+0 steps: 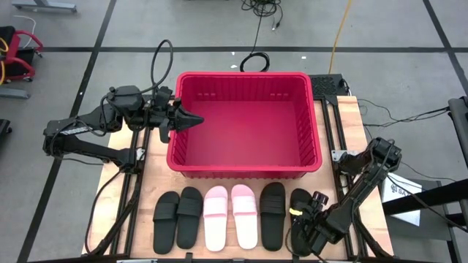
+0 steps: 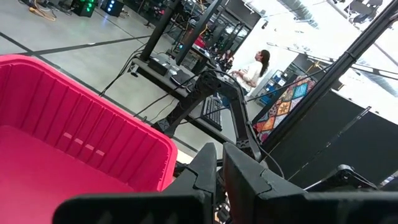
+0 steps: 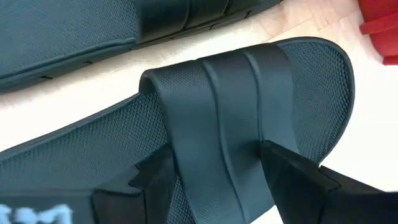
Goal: Pick and place slides into bin
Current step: Put the black slide into the red organizer bin
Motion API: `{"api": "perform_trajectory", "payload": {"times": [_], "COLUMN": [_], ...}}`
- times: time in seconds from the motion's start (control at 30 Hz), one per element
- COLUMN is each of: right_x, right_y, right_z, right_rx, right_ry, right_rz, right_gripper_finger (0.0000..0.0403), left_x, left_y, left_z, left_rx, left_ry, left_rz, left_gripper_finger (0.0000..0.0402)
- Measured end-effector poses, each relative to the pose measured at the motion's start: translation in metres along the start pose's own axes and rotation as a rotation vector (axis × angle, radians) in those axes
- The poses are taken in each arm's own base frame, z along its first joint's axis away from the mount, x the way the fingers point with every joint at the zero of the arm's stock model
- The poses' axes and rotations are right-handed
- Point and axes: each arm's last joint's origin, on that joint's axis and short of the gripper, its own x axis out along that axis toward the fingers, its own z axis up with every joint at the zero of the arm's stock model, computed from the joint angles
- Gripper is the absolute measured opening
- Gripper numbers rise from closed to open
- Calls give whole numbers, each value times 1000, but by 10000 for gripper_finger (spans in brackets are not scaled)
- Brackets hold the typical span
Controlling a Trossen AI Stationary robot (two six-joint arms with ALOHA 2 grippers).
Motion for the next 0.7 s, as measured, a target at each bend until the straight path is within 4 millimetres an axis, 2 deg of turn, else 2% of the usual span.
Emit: {"api": "perform_trajectory", "payload": {"times": [0.13,0.47,0.53,0.7], "right_x": [0,-4,-5,-8], "right_y": [-1,3,3,0], "right_z": [0,3,3,5], "right_rx": [21,85,105,169], "right_ry": [-6,-10,-10,-7], "right_rz": [-4,62,72,83], "right_gripper_finger": [172,21,8,10], "left_x": [0,0,0,0], "left_y": [0,0,0,0], "left_z": [0,0,0,0], "left_rx": [-1,1,5,22], "left_ry": [0,1,1,0], "left_rz": [0,1,1,2], "left_gripper_finger": [26,26,26,26]}}
